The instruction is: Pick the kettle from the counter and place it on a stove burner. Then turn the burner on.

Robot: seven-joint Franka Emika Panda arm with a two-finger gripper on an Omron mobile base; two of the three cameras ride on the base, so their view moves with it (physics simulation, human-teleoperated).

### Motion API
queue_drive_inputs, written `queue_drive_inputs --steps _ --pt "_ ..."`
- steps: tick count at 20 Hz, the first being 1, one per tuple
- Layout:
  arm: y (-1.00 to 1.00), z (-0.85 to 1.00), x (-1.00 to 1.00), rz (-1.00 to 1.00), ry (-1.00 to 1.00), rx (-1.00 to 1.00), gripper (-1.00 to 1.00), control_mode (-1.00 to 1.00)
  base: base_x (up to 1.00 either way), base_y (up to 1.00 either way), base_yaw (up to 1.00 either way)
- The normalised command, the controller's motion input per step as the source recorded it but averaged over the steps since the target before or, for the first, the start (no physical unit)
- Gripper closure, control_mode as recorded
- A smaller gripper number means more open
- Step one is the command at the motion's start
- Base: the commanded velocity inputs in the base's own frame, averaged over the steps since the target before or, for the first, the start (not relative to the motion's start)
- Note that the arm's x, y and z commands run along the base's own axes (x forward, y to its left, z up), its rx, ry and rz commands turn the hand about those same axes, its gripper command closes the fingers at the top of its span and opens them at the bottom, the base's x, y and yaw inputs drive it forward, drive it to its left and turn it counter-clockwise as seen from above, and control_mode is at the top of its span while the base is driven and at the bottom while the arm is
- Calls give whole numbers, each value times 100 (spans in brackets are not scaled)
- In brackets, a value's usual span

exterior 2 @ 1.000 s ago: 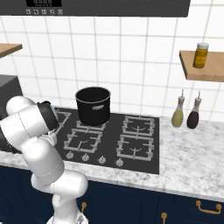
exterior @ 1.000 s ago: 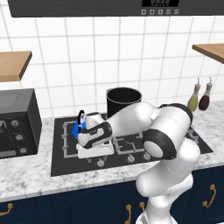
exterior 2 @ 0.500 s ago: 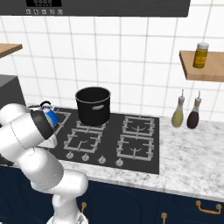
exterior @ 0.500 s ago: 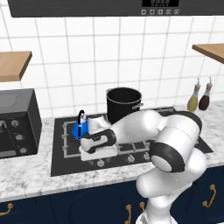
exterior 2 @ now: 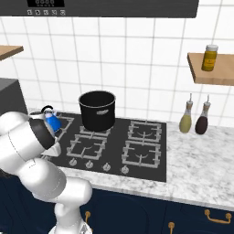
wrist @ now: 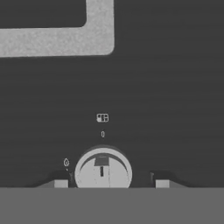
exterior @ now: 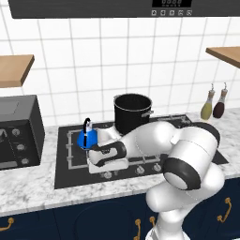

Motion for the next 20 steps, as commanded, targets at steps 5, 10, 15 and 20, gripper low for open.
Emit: queue_drive_inputs --steps 5,10,15,20 --pt "0 2 -16 4 -6 0 100 -100 0 0 0" --pt "0 1 -40 38 -12 -3 100 -100 0 0 0" --pt "0 0 -24 61 -5 -8 100 -100 0 0 0" --pt "7 -1 -9 68 0 -11 100 -100 0 0 0"
